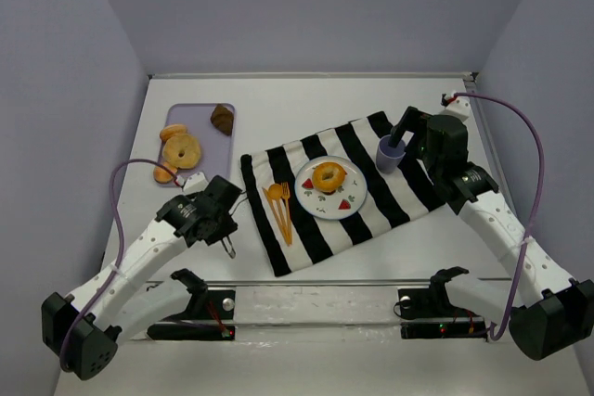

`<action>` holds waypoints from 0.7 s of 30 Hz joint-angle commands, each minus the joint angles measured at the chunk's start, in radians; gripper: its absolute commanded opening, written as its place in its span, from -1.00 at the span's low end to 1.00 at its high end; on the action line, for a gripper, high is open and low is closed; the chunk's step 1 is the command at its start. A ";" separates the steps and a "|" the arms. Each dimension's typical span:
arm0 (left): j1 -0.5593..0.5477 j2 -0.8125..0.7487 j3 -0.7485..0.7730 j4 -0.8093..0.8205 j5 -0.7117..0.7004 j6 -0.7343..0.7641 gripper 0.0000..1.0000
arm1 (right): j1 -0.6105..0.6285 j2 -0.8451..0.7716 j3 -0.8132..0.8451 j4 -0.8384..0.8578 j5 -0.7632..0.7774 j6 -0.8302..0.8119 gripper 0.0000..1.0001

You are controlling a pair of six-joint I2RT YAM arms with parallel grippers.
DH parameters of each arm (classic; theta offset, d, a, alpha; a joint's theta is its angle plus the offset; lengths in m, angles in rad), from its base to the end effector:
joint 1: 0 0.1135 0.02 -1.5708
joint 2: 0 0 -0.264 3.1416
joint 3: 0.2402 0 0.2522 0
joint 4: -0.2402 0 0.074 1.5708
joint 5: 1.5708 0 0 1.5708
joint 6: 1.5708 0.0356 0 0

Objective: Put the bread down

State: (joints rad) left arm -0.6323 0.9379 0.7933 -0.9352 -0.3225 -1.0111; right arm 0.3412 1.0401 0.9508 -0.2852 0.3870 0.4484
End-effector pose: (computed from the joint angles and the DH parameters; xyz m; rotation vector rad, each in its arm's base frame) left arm 0.1403 -0.0888 0.2554 -0.5868 2.5048 -0.1869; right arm 0.2262 0.0661 0.3400 0.3556 1.8862 0.1545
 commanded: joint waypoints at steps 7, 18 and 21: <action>0.009 -0.057 -0.137 0.045 0.042 -0.187 -0.02 | -0.004 0.001 0.011 0.011 0.004 -0.010 1.00; 0.011 0.030 -0.111 0.029 0.043 -0.175 0.67 | -0.004 -0.022 0.002 0.009 0.039 -0.002 1.00; 0.013 0.010 -0.091 -0.002 0.033 -0.181 0.74 | -0.004 -0.023 0.002 0.009 0.036 -0.001 1.00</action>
State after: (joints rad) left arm -0.6262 0.9813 0.6567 -0.8856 -0.2424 -1.1687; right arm 0.3412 1.0416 0.9508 -0.2852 0.3935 0.4484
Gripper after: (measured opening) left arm 0.853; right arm 0.998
